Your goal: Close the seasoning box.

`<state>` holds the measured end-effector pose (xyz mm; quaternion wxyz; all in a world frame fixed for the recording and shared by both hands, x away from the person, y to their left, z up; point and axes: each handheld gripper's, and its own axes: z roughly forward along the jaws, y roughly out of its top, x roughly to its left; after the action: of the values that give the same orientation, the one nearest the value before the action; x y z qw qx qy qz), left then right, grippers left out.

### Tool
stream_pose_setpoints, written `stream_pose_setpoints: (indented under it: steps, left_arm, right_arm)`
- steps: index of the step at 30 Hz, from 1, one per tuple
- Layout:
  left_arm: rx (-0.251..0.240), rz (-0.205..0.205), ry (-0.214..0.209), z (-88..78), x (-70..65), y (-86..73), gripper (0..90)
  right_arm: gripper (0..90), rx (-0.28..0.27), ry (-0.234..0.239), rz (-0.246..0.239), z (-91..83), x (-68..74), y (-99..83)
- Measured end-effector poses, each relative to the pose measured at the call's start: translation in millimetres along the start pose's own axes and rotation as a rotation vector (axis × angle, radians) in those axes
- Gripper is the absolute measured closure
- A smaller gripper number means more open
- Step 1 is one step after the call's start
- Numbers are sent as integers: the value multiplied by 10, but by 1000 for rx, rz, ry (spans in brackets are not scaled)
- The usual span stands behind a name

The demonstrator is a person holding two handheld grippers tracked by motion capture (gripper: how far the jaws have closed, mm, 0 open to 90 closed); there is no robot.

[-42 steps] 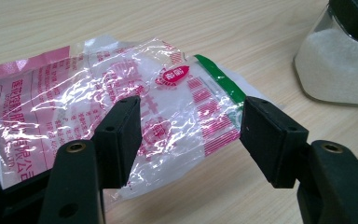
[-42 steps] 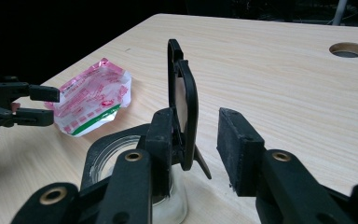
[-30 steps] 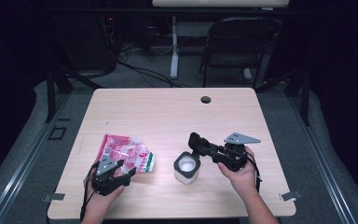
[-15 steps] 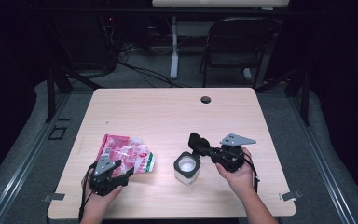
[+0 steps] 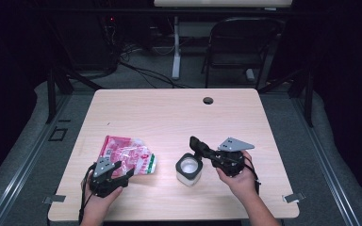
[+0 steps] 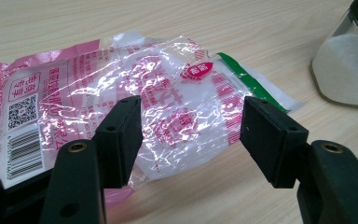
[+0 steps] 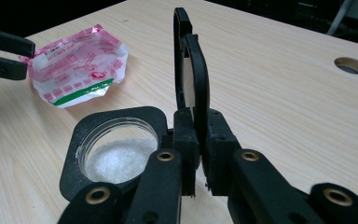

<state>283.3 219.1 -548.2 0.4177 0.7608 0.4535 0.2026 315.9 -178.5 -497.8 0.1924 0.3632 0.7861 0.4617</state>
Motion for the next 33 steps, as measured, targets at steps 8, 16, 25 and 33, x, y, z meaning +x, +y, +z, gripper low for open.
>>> stream_pose_setpoints:
  steps: [8, 16, 25, 33]
  left_arm:
    - [-2, -3, 0, 4, 10, 2, 390]
    - [-2, -3, -1, 12, 14, 4, 389]
    - [4, -1, -4, 24, 12, 13, 390]
    - [5, 4, -5, 42, 11, 13, 390]
  right_arm:
    - [819, -11, 11, -13, -3, 44, 0]
    - [758, -12, 39, -27, -6, 103, 5]
    - [668, -10, 71, -44, 4, 174, 4]
    - [608, -1, 76, -71, 14, 233, 3]
